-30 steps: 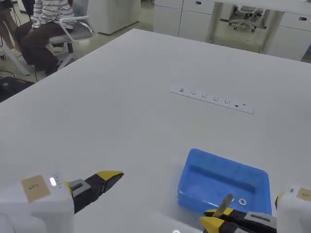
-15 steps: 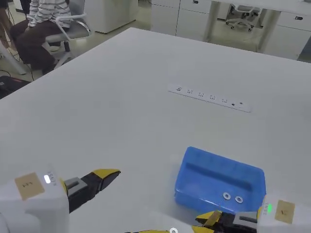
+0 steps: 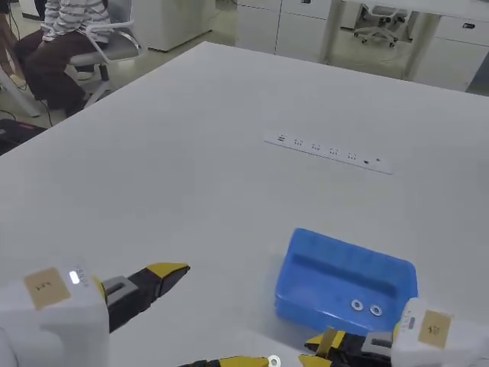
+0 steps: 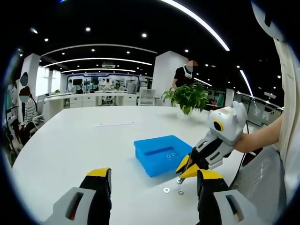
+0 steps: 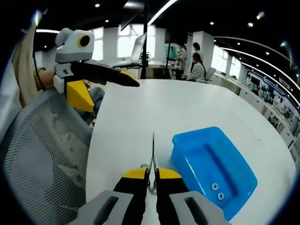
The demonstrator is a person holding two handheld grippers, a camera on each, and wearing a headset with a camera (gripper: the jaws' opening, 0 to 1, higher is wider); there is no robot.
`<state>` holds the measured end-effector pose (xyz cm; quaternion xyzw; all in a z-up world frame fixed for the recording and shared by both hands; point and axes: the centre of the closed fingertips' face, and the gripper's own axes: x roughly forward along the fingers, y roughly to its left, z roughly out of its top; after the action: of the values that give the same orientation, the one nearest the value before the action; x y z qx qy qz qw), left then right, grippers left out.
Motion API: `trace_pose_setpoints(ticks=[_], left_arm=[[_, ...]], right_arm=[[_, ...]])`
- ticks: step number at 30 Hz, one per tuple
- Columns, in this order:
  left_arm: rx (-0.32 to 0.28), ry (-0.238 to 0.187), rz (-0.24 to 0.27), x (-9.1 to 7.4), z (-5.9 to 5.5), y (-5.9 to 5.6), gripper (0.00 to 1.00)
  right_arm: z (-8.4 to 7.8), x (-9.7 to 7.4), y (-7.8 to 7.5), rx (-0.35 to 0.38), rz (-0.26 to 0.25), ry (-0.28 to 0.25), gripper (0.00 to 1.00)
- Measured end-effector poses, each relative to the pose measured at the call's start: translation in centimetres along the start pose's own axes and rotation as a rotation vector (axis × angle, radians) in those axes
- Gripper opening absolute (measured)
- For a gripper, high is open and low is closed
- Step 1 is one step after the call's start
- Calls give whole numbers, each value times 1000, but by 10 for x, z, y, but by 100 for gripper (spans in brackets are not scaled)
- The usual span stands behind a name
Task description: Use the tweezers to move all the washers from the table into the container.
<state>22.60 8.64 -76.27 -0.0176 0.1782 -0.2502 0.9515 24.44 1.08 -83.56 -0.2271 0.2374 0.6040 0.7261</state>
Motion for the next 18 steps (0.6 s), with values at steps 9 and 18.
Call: trace_pose_setpoints(ticks=[9,18], left_arm=[[-4,-2,-2,0,0,0,75],[-8,-8,-1,-1,1,0,75]], right_arm=[[26,-20,-4,96,0,-94,3],[45,-30,-18,334,26,-202,3]])
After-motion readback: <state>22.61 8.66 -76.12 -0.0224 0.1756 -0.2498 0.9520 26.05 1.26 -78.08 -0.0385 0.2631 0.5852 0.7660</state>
